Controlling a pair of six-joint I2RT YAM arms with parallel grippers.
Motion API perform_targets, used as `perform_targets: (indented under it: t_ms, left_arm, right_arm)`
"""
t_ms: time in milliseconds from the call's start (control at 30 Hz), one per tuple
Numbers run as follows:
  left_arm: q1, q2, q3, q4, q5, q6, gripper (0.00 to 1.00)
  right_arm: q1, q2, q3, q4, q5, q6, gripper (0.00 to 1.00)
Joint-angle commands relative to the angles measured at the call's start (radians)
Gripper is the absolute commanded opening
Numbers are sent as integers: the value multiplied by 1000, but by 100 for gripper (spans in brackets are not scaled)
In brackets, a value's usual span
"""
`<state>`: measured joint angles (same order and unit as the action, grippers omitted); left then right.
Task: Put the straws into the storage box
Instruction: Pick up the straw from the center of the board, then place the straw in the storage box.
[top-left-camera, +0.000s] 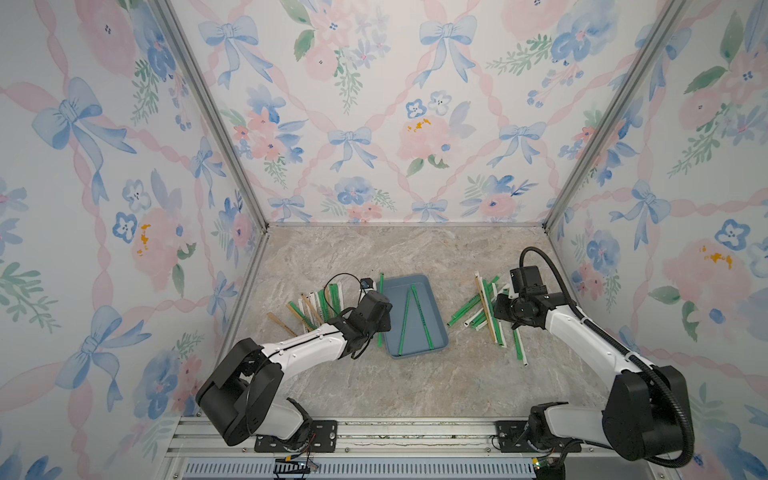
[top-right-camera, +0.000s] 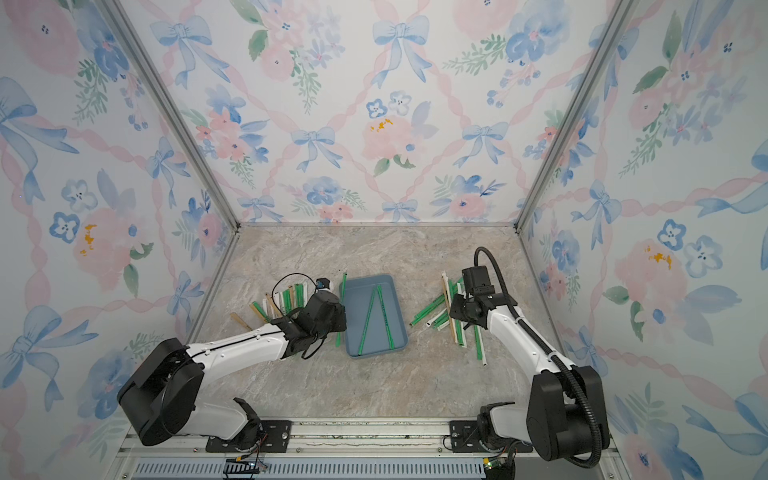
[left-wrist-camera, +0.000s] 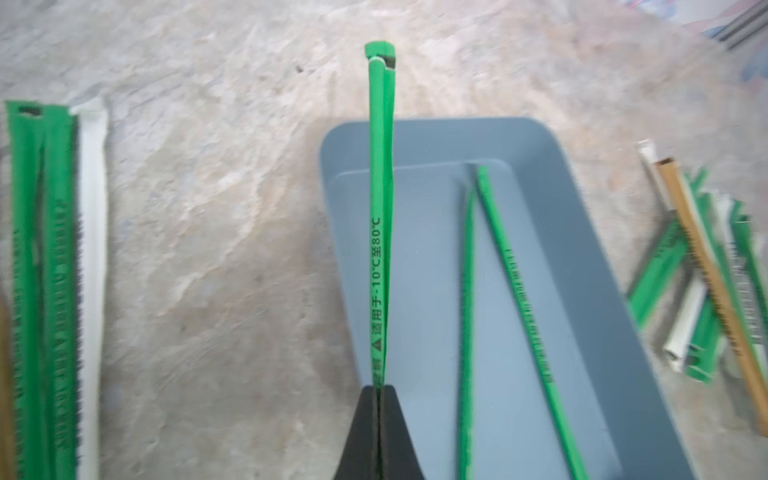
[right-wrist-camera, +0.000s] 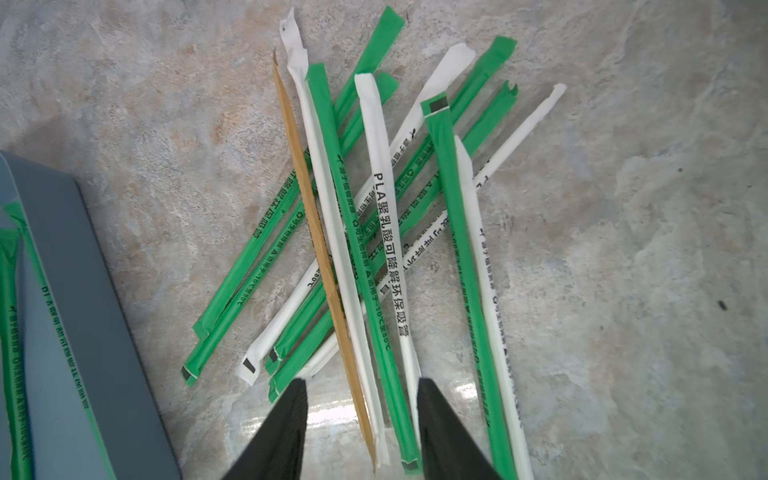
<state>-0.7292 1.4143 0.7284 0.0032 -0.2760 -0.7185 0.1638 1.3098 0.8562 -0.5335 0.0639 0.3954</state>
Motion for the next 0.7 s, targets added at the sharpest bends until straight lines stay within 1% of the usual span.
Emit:
perform_targets:
  t_ms: [0, 100, 233, 467, 533, 600, 667]
  left_arm:
    - [-38, 6, 40, -3, -19, -57, 0]
    - [-57, 51, 55, -3, 9, -89, 0]
    - [-59, 103, 55, -3, 11, -113, 0]
    - [-60, 133, 60, -3, 18, -119, 0]
    - [-61, 132, 51, -2, 20, -125, 7]
    - [-67, 122, 44, -2, 12, -124, 19]
    - [-77, 108, 33, -3, -4, -122, 27]
  right_arm:
    - [-10, -26, -20, -25, -2, -7, 46]
    - [-10, -27, -23, -25, -3, -5, 46]
    - [-12, -25, -24, -26, -3, -4, 46]
    - [-24, -20, -31, -28, 13, -16, 46]
    - [-27, -15, -32, -28, 20, -21, 46]
    - [-27, -9, -34, -31, 31, -25, 46]
    - [-27, 2, -35, -30, 37, -33, 46]
